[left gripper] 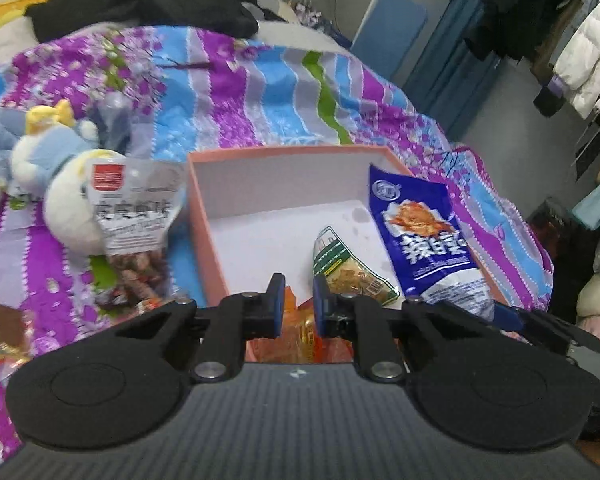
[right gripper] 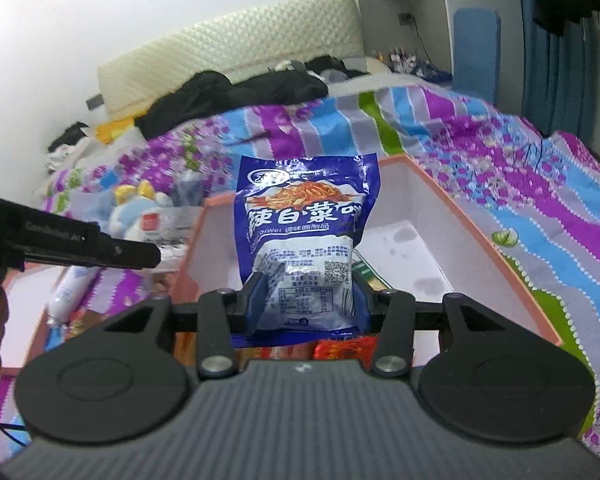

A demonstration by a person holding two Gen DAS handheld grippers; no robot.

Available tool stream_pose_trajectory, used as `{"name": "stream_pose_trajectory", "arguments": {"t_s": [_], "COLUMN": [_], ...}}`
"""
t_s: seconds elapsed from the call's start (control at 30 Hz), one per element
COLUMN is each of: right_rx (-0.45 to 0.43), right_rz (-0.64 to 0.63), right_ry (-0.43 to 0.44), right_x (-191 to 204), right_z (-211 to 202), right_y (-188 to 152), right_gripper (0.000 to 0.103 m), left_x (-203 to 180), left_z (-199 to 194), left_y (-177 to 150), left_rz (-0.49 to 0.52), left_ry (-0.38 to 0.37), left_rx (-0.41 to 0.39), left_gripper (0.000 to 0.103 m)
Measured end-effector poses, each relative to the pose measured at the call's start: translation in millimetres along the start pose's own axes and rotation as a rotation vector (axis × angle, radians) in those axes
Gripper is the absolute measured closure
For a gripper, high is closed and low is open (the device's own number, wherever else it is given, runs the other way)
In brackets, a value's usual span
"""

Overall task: Organize snacks
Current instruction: 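Carry both packets over the pink box and open both tools to drop them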

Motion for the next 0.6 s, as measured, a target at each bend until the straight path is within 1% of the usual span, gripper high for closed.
{"name": "stream_pose_trajectory", "arguments": {"t_s": [0.13,0.2,0.23,0.37,0.4,0.43,0.47,0.5,0.6], "right_rx": [0.052,0.077,0.087,0.101,0.107,0.114,0.114,0.108,0.089], "right_rz": [-0.008,-0.009,-0.004,0.007,0.008,0.013,0.022,0.034,0.063], "right_ry": [-0.015,-0.021,-0.02,-0.028,-0.029,-0.032,-0.036,-0.035,-0.017], "right_x": [-6,-8,-8,-9,-9,-10,-11,-12,-12], "right_z": [31,43,47,52,52,52,51,49,38], "right_y": [-8,-14,-16,-22,-22,-23,-23,-22,-16], "right_gripper": [0.055,0.053,0.053,0.046,0.047,0.045,0.036,0.029,0.029], "left_x": [7,12,14,25,28,30,31,30,24], "left_z": [32,42,46,53,53,52,51,48,33], "left_y": [4,3,3,1,0,-1,-1,-2,0], "left_rz": [0.007,0.01,0.011,0.013,0.009,0.003,0.001,0.004,0.021], "left_ry": [-0.001,0.002,0.003,0.008,0.012,0.013,0.014,0.014,0.013], "left_rx": [0.039,0.054,0.059,0.063,0.062,0.061,0.059,0.057,0.037], "left_gripper": [0.086,0.086,0.086,0.086,0.086,0.086,0.086,0.086,0.086]}}
Point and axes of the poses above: each gripper's, at about its wrist camera, not at the fingertips, and z roughly the way its jaws point, x to its left, y to its top, the point moved 9 cm from there along z, roughly the way its jaws point, and after that the axes turned 8 degrees about -y, right-handed, at the moved point
